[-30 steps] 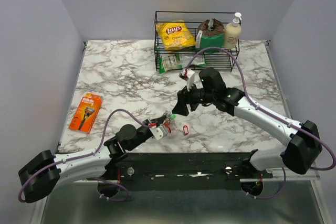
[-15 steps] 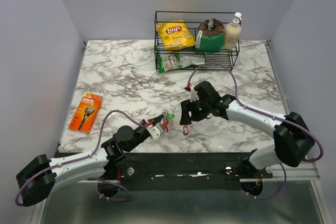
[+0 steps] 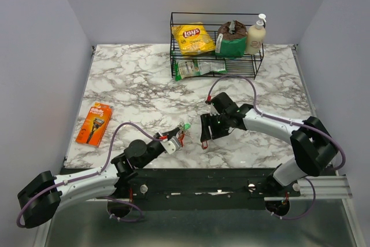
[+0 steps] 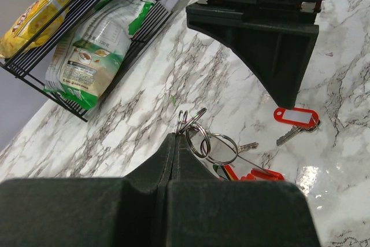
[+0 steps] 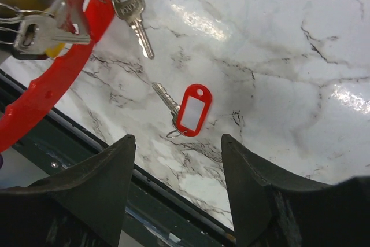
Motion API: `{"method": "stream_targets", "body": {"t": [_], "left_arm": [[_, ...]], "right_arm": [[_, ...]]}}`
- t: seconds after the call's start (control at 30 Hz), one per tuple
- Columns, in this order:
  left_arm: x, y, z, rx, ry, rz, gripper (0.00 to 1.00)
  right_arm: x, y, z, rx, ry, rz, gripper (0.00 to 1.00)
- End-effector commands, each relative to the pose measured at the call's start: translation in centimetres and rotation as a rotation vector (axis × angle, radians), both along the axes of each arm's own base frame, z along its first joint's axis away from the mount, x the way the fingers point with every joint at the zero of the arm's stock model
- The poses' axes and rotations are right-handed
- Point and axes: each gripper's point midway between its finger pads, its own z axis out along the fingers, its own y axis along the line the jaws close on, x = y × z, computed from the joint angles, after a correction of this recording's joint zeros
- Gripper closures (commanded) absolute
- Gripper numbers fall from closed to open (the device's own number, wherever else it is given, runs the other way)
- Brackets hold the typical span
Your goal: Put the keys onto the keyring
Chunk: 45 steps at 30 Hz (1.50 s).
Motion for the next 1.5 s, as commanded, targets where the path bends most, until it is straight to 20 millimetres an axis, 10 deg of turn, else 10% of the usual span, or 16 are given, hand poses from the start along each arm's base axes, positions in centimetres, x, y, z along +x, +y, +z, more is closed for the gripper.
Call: {"method": "stream_targets", "body": {"t": [0.0,0.67,1.07,1.47], "left_arm": [[0.1,-0.2,1.7,-0.061,-0.03,-0.001,1.0],[-0.2,-0.3,1.6,-0.063,-0.032,-0.021,1.0],[-0.3,-0.3,1.7,-0.061,-0.038,-0.025,1.0],[-0.5,-0.4,1.8,-0.064,-0.039,-0.038,1.0]], "right_arm": [[-0.8,-0.5,-0.9,-0.054,0.076,-0.043,0.33],[-2.3,1.3,-2.8,-0.048,0.206,0.009,0.55],[-2.4,1.6,-3.0,-0.042,0.216,0.028,0.9],[1.5,2.5,1.9,0.003,-0.031,0.073,0.99]]}}
